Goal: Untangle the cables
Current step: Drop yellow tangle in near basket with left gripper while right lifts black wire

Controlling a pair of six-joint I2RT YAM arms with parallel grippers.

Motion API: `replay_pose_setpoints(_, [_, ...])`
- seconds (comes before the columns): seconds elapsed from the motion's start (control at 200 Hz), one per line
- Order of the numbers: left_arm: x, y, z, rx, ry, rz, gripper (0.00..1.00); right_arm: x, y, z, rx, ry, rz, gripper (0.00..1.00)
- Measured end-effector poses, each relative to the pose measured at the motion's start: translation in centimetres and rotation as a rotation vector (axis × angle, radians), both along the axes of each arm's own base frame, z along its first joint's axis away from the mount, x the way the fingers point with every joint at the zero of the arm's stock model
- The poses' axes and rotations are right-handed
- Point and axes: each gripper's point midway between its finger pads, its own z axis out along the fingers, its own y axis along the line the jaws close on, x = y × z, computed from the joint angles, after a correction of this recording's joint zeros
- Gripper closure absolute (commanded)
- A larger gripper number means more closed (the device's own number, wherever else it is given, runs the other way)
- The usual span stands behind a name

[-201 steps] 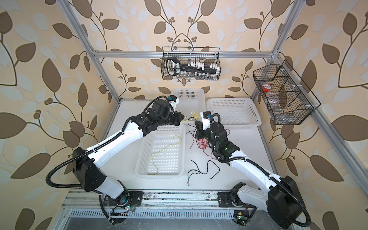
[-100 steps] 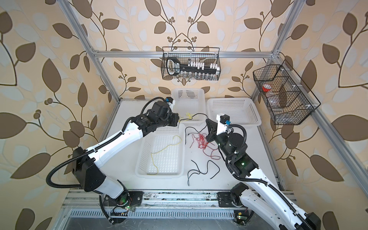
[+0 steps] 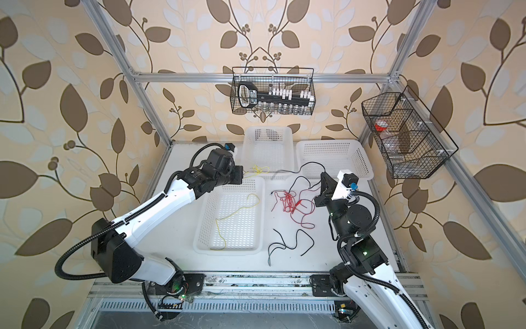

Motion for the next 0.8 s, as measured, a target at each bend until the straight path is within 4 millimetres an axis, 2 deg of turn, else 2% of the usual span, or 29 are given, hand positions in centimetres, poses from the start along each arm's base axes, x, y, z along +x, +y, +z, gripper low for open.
replay_pose_setpoints(0.18, [-1.0,1.6,-0.6,0.029,0.008,0.028,1.0,0.1,-0.5,-0.7,-0.01,0.028,-0.027,1.0])
replay_pose_setpoints(0.455, [-3.6,3.7,-4.9,0.104,0.111,0.052,1.0,0.6,-0.1,-1.6,-0.031,0.063,-0.02,1.0])
replay_pose_setpoints(0.57, [-4.7,4.6,-6.7,0.124,0.149,0.072,1.0,1.4,0.7,-1.9,-0.059,0.098,0.002,1.0])
replay_pose_setpoints(0.69, [-5.8,5.5,-8.5,0.141,0.188,0.091,1.0,2.8,1.9,-1.3,-0.08,0.118,0.034,1.0])
replay_pose_setpoints(0.8, [-6.4,5.9,-9.6,0.15,0.215,0.103,0.95,4.5,3.2,-0.9,-0.094,0.136,0.062,1.0])
